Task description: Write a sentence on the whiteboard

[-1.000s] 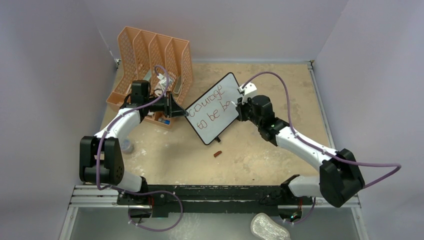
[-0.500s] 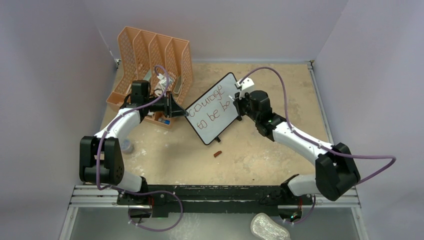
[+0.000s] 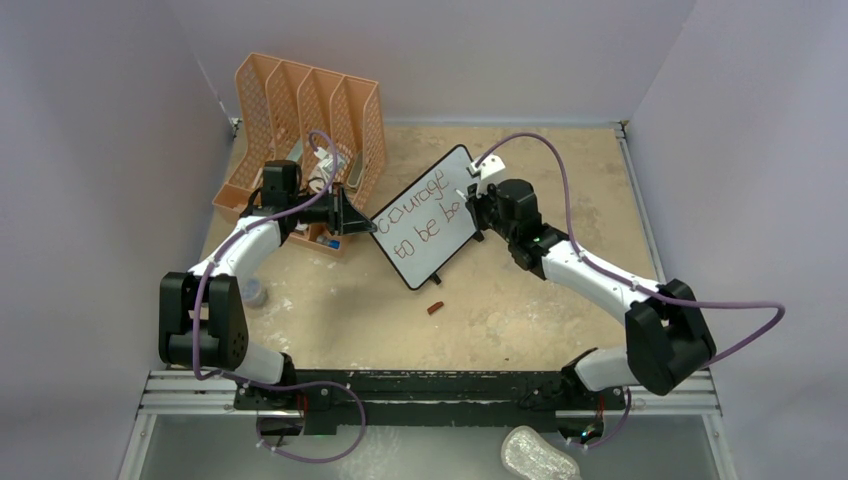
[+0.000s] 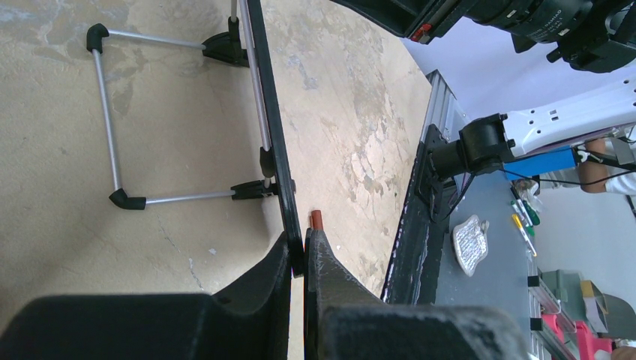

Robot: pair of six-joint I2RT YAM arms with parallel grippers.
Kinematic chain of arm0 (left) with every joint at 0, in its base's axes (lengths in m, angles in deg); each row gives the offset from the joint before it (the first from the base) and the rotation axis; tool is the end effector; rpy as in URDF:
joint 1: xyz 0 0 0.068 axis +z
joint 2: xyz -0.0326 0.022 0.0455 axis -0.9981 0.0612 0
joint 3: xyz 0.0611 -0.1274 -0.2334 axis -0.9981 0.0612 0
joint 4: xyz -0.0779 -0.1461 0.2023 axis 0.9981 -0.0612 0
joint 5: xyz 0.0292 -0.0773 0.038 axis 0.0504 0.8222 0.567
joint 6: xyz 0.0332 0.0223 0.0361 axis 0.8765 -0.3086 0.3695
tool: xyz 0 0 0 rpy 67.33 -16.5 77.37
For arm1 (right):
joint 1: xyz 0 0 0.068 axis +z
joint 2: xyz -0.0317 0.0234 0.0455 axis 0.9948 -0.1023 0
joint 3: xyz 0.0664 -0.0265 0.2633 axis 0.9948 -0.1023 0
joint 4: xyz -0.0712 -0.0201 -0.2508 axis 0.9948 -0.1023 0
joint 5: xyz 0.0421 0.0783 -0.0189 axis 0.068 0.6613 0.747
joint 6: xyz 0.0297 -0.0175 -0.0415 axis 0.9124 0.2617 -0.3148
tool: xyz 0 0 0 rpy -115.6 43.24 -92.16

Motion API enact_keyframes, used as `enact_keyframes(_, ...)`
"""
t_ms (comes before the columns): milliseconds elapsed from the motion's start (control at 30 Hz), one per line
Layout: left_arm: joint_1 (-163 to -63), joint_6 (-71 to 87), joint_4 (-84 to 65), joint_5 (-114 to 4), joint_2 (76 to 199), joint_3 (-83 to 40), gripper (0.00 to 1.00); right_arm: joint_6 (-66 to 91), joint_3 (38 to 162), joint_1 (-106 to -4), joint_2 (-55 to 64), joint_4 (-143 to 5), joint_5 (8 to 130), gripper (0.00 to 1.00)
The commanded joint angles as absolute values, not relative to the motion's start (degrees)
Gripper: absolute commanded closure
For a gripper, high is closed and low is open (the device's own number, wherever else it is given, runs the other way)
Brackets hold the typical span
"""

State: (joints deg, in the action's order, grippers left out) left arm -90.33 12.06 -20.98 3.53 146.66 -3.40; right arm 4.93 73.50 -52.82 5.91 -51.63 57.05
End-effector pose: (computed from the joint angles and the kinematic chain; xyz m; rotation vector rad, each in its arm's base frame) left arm 0.3014 -0.0530 0.2481 0.5522 2.0226 -1.4105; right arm 0.2759 0.1645 0.2742 -0.4474 1.7670 0.3036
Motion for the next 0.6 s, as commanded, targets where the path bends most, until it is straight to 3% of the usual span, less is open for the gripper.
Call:
enact_keyframes(0,-90.44,15.23,-22.16,1.32,147.87,-3.85,1.0,4.04,75.58,-53.13,5.67,-50.56,58.35,1.0)
enact_keyframes(567,-90.44,15.32,-22.35,1.08,147.8,-3.91,1.0,5.3,71.91,-53.17,8.16,-53.33,58.84,1.0)
